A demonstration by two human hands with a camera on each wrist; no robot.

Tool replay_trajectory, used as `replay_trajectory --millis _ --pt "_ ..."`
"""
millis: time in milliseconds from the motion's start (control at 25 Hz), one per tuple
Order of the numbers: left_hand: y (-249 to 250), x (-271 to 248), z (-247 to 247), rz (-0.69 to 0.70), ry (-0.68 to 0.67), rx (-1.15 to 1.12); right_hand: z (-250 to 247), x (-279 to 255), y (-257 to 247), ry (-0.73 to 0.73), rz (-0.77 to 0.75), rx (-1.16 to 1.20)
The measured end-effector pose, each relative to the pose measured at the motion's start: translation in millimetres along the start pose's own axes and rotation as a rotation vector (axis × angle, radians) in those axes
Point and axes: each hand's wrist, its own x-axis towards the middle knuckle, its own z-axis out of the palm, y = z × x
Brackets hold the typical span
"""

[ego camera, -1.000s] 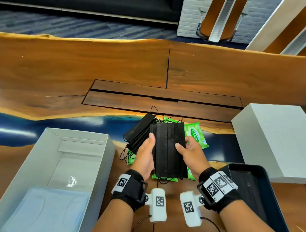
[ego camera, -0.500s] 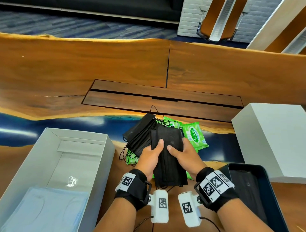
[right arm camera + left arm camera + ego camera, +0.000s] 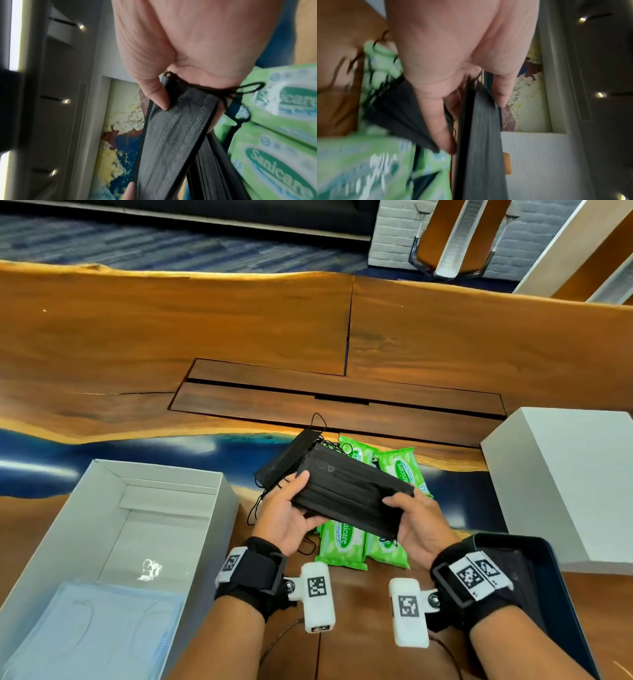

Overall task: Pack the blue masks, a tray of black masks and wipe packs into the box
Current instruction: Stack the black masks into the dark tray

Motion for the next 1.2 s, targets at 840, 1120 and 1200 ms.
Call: replay_trajectory --millis 840,1120,1200 --pt "26 21 10 0.397 0.103 0.899 16 12 -20 0.004 -0.167 -0.352" --pt "36 14 26 0.214 -0.15 1.577 18 13 -31 -0.131 -0.103 -0.564" --pt "31 18 35 0.115 -0.362 1.507 25 13 -35 -0.202 -0.109 -0.663"
